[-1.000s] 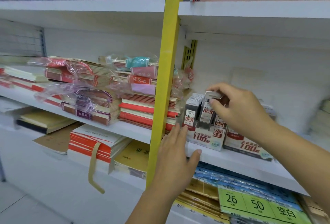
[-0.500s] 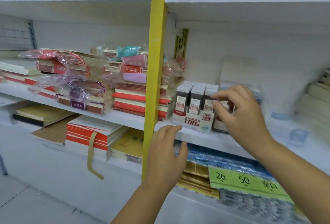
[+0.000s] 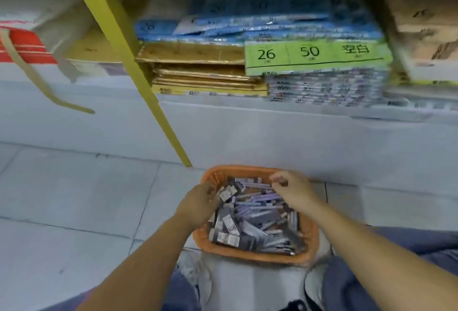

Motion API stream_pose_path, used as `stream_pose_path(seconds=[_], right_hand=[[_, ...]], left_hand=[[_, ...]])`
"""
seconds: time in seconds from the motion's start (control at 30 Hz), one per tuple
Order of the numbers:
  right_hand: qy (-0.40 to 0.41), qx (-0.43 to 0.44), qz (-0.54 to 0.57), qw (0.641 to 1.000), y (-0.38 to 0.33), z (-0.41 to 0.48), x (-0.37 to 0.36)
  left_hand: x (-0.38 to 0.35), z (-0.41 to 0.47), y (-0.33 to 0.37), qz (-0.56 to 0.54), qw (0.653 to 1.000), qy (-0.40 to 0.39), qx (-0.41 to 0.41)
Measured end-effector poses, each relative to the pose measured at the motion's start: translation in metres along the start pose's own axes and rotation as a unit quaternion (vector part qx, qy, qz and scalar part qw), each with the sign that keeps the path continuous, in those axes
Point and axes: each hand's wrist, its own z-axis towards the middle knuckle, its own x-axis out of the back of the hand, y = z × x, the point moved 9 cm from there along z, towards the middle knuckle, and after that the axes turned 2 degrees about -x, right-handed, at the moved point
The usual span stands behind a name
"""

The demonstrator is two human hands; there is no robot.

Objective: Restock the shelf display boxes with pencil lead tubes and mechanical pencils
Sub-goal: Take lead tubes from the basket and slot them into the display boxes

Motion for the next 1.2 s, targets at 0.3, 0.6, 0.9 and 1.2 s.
stream_pose_path(seconds=[0.3,0.6,0.9,1.2], right_hand=[[-0.124,-0.059,-0.086,0.987,0.100,0.005,-0.104],[-0.048,-0.015,-0.207,0.977,0.078,0.019,-0.108],[-0.182,-0.091,-0.007,0.979,0.086,-0.002,-0.137],[-0.229,-0.123,-0.028,0.965,0.079,0.003,-0.159]], left_hand=[[-0.107,0.028,-0.061,-0.042,0.992,-0.061,0.099],[-0.127,0.035,-0.075,-0.091,0.982,0.033,0.162],[-0.135,0.035,-0.075,-0.142,0.974,0.033,0.173],[-0.145,0.043,-0.083,-0.172,0.966,-0.027,0.192]])
